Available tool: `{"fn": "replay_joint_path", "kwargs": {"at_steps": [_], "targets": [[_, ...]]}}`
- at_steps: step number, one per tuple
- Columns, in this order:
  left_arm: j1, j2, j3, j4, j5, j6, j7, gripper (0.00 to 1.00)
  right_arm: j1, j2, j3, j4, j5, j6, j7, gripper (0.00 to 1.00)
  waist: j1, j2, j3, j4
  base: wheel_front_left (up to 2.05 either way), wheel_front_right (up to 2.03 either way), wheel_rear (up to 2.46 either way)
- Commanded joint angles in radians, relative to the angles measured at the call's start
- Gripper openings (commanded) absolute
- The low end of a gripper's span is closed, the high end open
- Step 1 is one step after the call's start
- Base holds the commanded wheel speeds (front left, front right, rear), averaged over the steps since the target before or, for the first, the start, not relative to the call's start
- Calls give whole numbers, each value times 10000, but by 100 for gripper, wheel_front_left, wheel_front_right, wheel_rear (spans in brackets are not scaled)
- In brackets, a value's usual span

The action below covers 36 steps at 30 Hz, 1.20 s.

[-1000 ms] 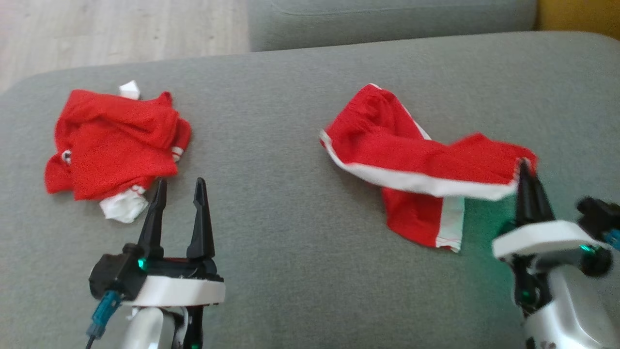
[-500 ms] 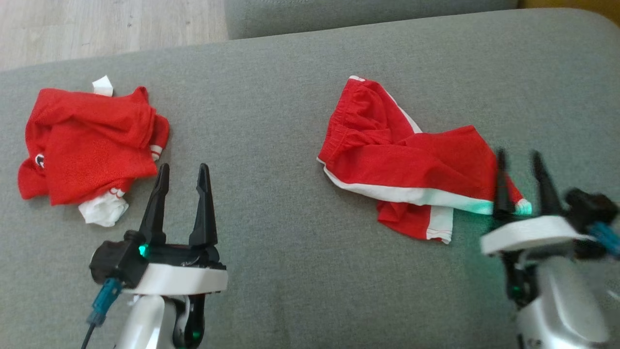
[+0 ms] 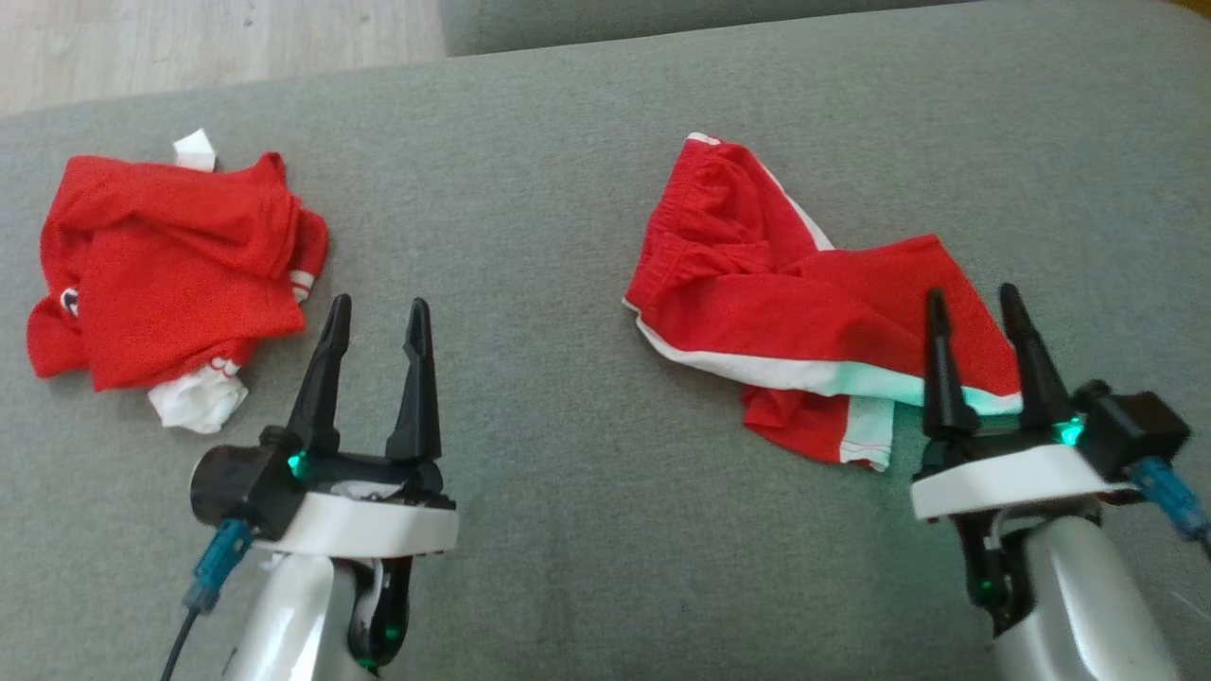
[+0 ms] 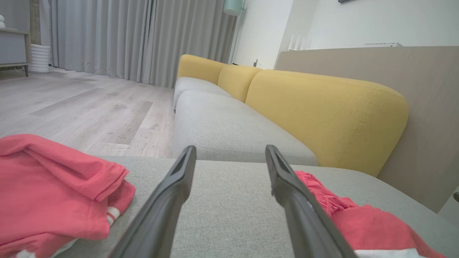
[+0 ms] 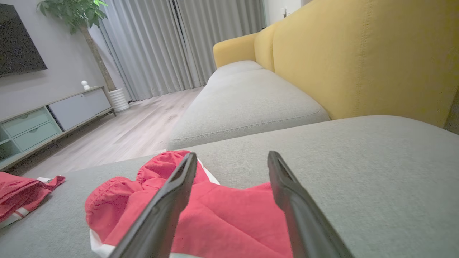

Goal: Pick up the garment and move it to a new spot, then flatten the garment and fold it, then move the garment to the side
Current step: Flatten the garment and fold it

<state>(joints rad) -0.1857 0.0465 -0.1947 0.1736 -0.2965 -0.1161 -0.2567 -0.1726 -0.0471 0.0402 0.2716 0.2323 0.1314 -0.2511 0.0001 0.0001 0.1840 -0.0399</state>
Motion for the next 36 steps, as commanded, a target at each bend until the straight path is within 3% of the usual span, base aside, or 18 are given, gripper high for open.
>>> {"fn": "replay_joint_path", "kwargs": {"at_steps": [1,7,15,27,28,32,36], "targets": [[-418,37,209,-290,87,-56,-51,100,-346,-32,442,-395,-180,-7,-105,100,-1,-1,43,85,0,0,0],[-424,37,58,-267,-18,-59,-51,100,-773,-32,1369,-202,-577,-7,-106,100,-1,-1,111,519,0,0,0],[-380,37,-143,-185,-215,17,-51,100,-2023,-176,3599,1788,-989,-7,710,100,-1,-1,240,1477,0,0,0],[-282,37,-519,-195,-484,208,-51,100,-3646,-96,3266,5162,-279,-7,561,99,-1,-1,337,2533,0,0,0],[-272,37,-525,-198,-486,215,-51,100,-3718,-83,3287,5311,-141,-7,498,0,-1,-1,335,2555,0,0,0],[-251,37,-523,-211,-502,253,-51,100,-3896,-47,3888,5460,652,-7,217,0,-1,-1,307,2552,0,0,0],[-207,37,-459,-221,-468,273,-51,100,-3819,-36,5438,4869,2085,-7,114,0,-1,-1,223,2371,0,0,0]]}}
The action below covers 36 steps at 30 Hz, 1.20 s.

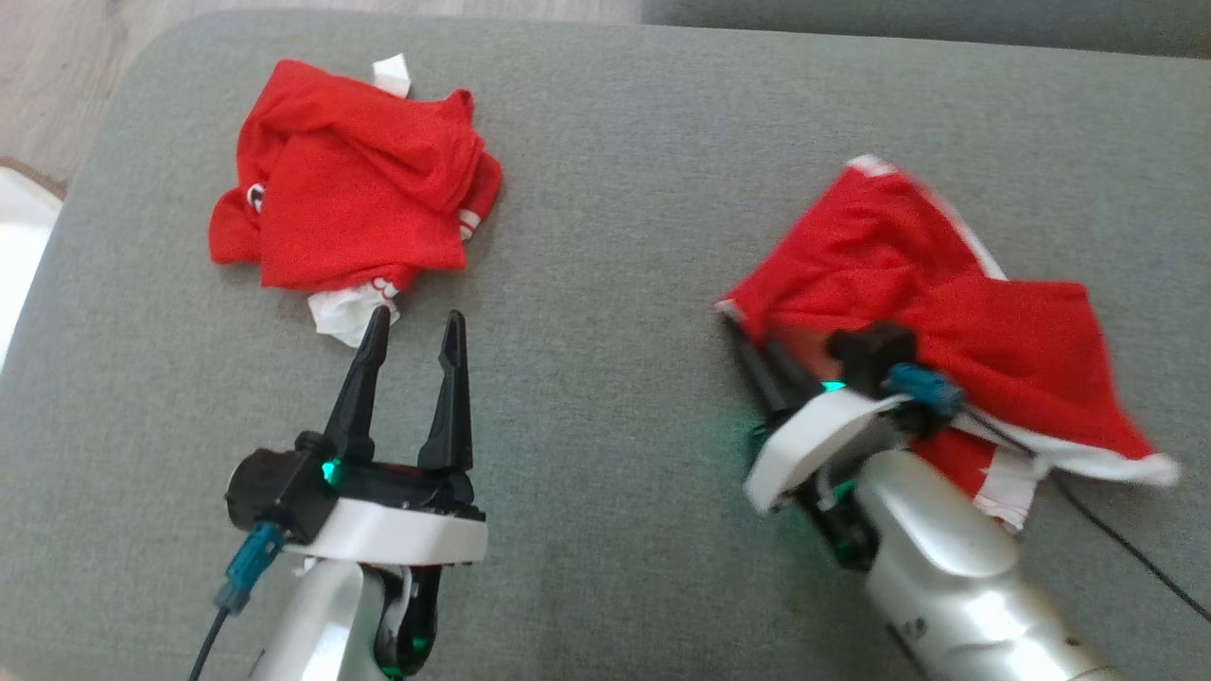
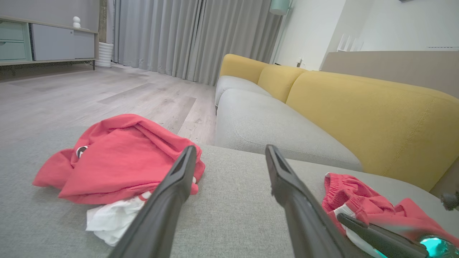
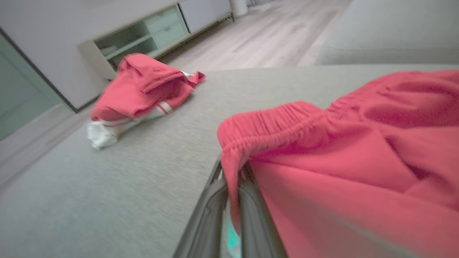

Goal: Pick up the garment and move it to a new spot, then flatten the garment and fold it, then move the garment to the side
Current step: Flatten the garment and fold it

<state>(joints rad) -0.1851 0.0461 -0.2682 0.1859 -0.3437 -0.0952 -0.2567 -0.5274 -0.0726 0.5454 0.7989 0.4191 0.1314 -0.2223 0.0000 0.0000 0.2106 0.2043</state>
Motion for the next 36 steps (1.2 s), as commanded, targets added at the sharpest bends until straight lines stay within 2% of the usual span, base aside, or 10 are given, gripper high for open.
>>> {"fn": "replay_joint_path", "kwargs": {"at_steps": [1,5,10,11,20,25,28,32,36], "targets": [[-203,41,292,-338,20,62,-51,100,-247,219,782,-580,607,-7,-169,0,0,0,-68,-122,0,0,0],[-160,41,360,-319,65,40,-51,100,-184,142,2377,-1385,2155,-7,59,0,0,0,-195,-304,0,0,0],[-101,41,403,-305,130,-1,-51,100,-243,-484,3908,-2077,3712,-7,420,0,0,0,-308,-460,0,0,0],[-85,41,396,-294,150,-15,-51,100,-359,-706,4177,-1989,3991,-7,388,100,0,0,-337,-500,0,0,0],[45,41,559,-264,252,-38,-51,100,-609,-1347,4496,-1715,4412,-7,-5,100,0,0,-556,-815,0,0,0],[98,41,810,-293,360,-69,-51,100,-404,-2067,3861,-1963,4237,-7,-277,100,0,0,-695,-1188,0,0,0],[128,41,1013,-326,450,-102,-51,100,-96,-2522,2860,-2248,3796,-7,-373,100,0,0,-711,-1484,0,0,0],[110,41,1200,-390,581,-163,-51,100,731,-2699,-48,-2877,2264,-7,-389,100,0,0,-659,-1878,0,0,0],[57,41,1250,-352,651,-226,-51,100,2239,-1898,-2696,-3444,410,-7,-391,100,0,0,-628,-2114,0,0,0]]}}
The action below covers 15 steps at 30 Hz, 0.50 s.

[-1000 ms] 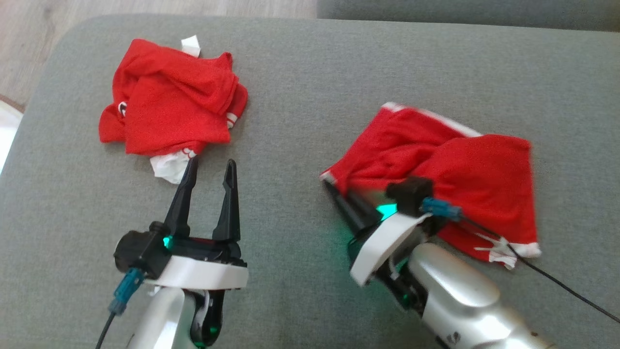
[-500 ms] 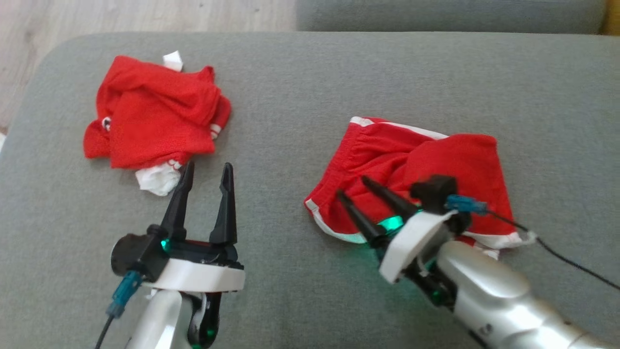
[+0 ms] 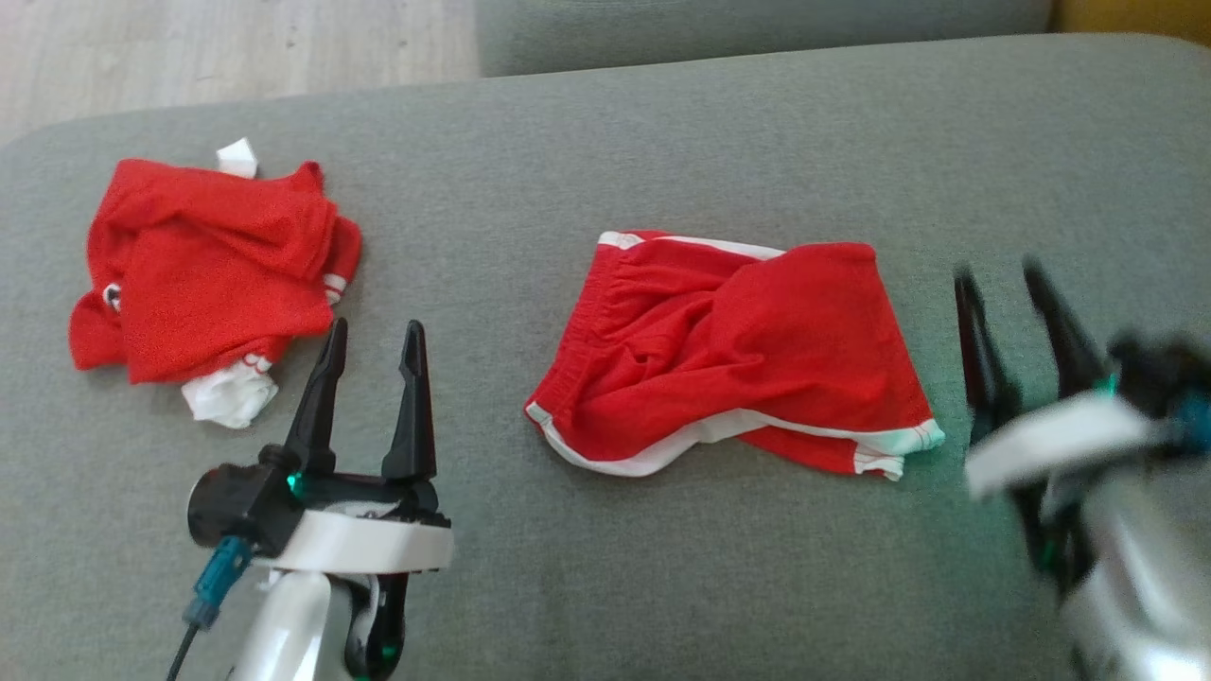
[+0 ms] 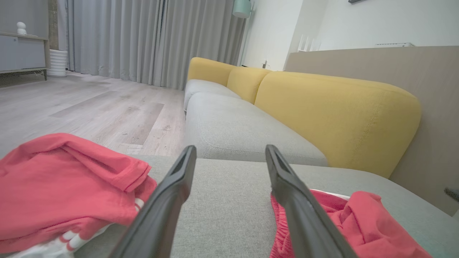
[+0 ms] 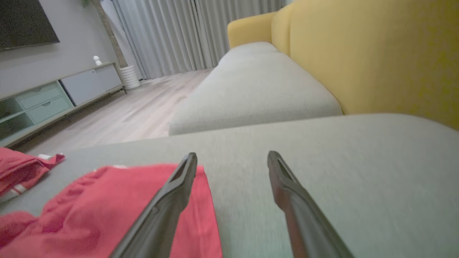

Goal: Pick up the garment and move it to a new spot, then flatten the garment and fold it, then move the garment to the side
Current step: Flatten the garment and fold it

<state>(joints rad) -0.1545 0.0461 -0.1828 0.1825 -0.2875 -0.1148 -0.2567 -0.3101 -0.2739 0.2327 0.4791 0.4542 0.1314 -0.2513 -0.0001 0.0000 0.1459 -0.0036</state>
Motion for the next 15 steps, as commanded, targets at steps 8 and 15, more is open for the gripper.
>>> {"fn": "replay_joint_path", "kwargs": {"at_steps": [8,15], "targets": [[-445,68,117,265,389,-135,-51,100,1307,1695,-1387,-1036,-1802,-7,-103,100,1,0,237,-215,0,0,0],[-1097,1304,-2252,1568,237,-155,-51,100,1162,1973,-1677,-1261,-2158,-7,-104,100,1,0,485,-280,0,0,0]]}}
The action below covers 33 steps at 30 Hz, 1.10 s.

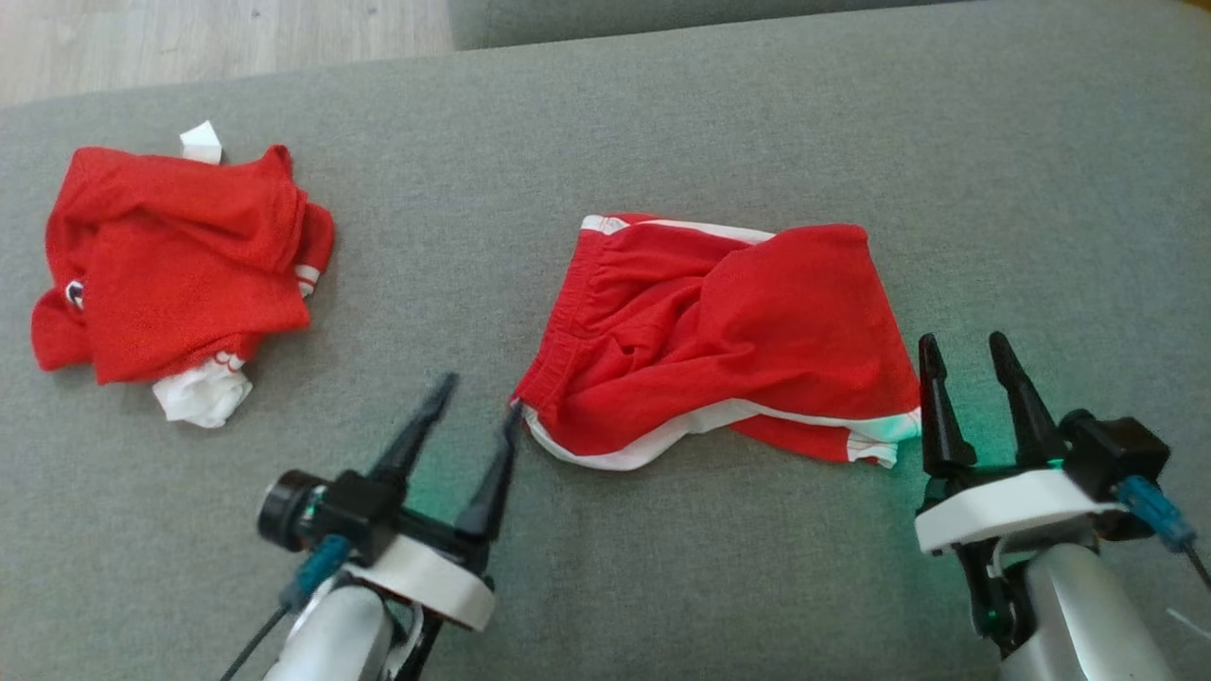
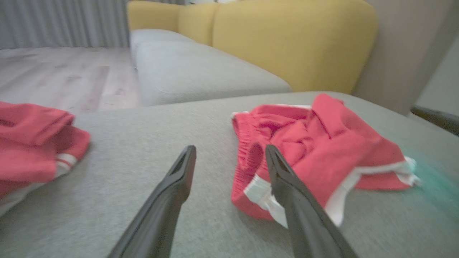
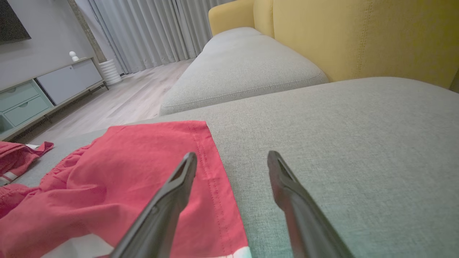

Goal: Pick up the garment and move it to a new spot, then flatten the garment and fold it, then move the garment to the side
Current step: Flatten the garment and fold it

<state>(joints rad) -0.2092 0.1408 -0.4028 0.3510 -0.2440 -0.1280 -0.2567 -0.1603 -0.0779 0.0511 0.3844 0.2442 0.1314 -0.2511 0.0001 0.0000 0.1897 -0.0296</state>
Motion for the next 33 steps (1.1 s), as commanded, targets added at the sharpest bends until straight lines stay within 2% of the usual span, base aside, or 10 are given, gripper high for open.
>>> {"fn": "replay_joint_path", "kwargs": {"at_steps": [1,6,11,20,27,29,33], "targets": [[-705,564,-454,48,-364,-24,-51,100,-342,35,108,-316,-66,-7,-106,100,-1,0,73,-22,0,0,0],[-1439,1458,-2178,500,-1168,-25,-51,100,-307,121,-3,-261,-113,-7,-106,100,-1,0,196,-33,0,0,0],[-1809,1858,-2757,527,-1695,-25,-51,100,-290,166,-37,-231,-144,-7,-106,100,-1,0,237,-23,0,0,0],[-2543,2327,-4001,738,-2441,-26,-51,100,-460,209,-13,-153,-178,-7,-106,100,-1,0,387,-112,0,0,0],[-2996,2414,-4582,1002,-2843,-26,-51,100,-526,220,-20,-121,-210,-7,-106,100,-1,0,525,-203,0,0,0],[-3083,2424,-4734,1048,-2957,-26,-51,0,-535,221,-18,-101,-215,-7,-106,100,-1,0,551,-220,0,0,0],[-3168,2438,-4830,991,-3073,-26,-51,0,-508,192,-25,1,-272,-7,-106,100,-1,0,560,-216,0,0,0]]}}
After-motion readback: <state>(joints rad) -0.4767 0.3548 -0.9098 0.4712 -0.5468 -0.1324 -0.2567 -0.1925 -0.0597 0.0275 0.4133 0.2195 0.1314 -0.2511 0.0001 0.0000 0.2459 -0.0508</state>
